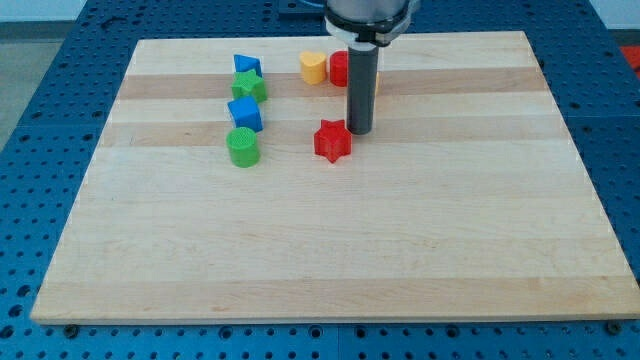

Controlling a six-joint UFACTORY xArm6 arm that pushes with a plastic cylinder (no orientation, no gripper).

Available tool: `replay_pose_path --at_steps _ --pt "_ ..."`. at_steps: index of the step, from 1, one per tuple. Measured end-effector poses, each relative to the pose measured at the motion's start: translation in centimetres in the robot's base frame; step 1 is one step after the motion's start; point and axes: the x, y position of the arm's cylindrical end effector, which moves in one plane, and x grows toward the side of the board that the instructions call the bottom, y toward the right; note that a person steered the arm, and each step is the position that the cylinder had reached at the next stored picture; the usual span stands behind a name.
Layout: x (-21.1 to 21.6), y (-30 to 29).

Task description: Slide the yellow hexagon slightly up

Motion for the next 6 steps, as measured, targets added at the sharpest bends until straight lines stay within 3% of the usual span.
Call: replay_pose_path --at_steps 6 --pt "-3.0 1.5"
